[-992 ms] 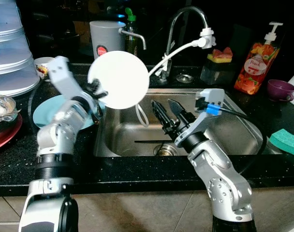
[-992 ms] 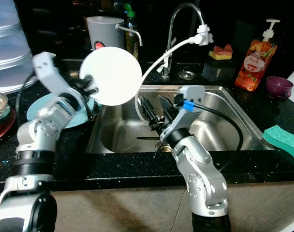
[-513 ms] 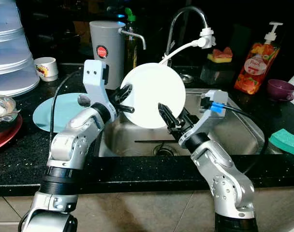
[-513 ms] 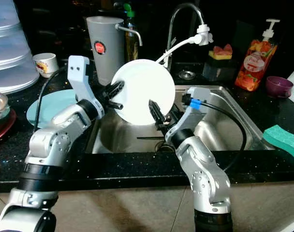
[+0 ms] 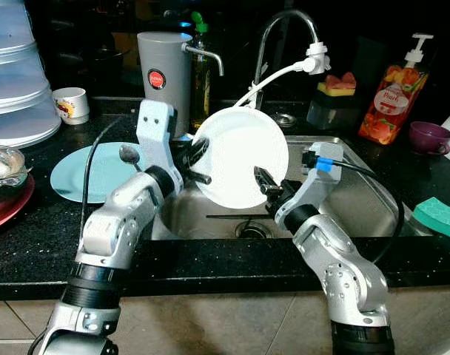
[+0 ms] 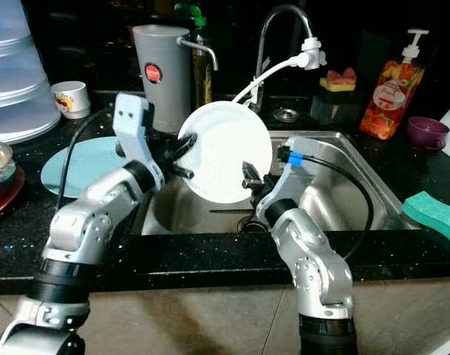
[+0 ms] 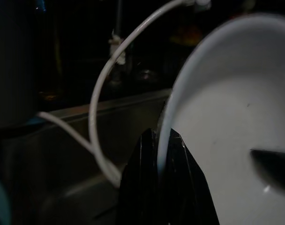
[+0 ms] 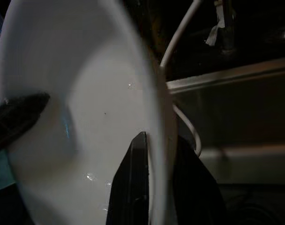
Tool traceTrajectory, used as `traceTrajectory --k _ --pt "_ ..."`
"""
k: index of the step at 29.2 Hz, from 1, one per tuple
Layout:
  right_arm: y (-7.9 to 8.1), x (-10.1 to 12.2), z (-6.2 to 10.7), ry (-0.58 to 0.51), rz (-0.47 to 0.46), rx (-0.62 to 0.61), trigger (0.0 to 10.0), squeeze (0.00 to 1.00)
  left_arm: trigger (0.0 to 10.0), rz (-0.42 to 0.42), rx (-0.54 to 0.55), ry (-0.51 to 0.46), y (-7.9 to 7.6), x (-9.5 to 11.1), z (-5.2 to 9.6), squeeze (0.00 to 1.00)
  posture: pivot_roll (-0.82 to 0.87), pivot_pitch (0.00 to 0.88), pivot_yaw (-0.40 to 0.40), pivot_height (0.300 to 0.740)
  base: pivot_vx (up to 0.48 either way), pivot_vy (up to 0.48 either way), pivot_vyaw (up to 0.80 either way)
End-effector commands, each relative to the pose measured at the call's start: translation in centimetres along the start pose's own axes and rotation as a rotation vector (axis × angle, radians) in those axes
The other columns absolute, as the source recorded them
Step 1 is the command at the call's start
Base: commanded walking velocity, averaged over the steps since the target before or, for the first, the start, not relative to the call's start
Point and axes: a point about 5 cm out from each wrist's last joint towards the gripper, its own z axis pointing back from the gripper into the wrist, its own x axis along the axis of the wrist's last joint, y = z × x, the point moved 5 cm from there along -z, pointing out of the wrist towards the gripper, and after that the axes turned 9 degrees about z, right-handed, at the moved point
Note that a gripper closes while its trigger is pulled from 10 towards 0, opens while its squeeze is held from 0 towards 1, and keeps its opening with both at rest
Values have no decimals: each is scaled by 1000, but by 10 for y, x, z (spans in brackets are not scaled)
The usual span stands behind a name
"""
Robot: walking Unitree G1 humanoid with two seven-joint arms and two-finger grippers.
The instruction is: Kitchen organization
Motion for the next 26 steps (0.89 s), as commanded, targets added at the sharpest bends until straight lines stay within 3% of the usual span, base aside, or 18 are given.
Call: traceTrajectory --k 1,2,3,4,8,9,10,11,16,20,22,26 --pt "-4 -6 -3 35 -8 -20 0 0 10000 -69 -11 20 -7 -8 -2 0 -11 125 -54 740 0 0 0" --pt "-4 -7 -4 37 -13 -20 0 0 10000 -75 1 26 -6 -12 -1 153 -11 125 -54 740 0 0 0" --pt "-4 -7 -4 37 -13 -20 0 0 10000 -75 1 26 -6 -12 -1 153 -11 125 -54 740 0 0 0" --pt "-4 -8 -4 39 -19 -19 0 0 10000 -73 8 32 -4 -15 -1 1000 -11 125 -54 740 0 0 0" --pt "-4 -11 -7 52 -20 -23 0 0 10000 -72 33 32 -1 -17 1 1000 -8 122 -55 740 0 0 0" --pt "-4 -12 -7 56 -18 -25 0 0 10000 -69 36 27 0 -16 1 0 -8 122 -55 740 0 0 0" --pt "-4 -12 -8 58 -17 -27 0 0 10000 -66 37 23 0 -16 1 0 -8 122 -55 740 0 0 0" --pt "-6 -13 -9 62 0 -35 10000 0 10000 -60 45 11 2 -14 2 0 -5 118 -55 740 0 0 0" --pt "-13 -14 -11 62 46 -77 10000 0 10000 -17 52 -25 4 -7 3 0 -5 118 -55 740 0 0 0" --pt "-27 -16 -15 71 86 -144 10000 0 10000 -4 51 -28 6 -7 6 0 -1 111 -53 740 0 0 0" --pt "-44 -22 -19 93 117 -216 10000 0 10000 1 62 -19 9 -9 9 0 4 108 -55 740 0 0 0" --pt "-55 -30 -23 136 163 -257 10000 0 10000 6 76 -13 11 -11 10 0 8 105 -58 740 0 0 0"
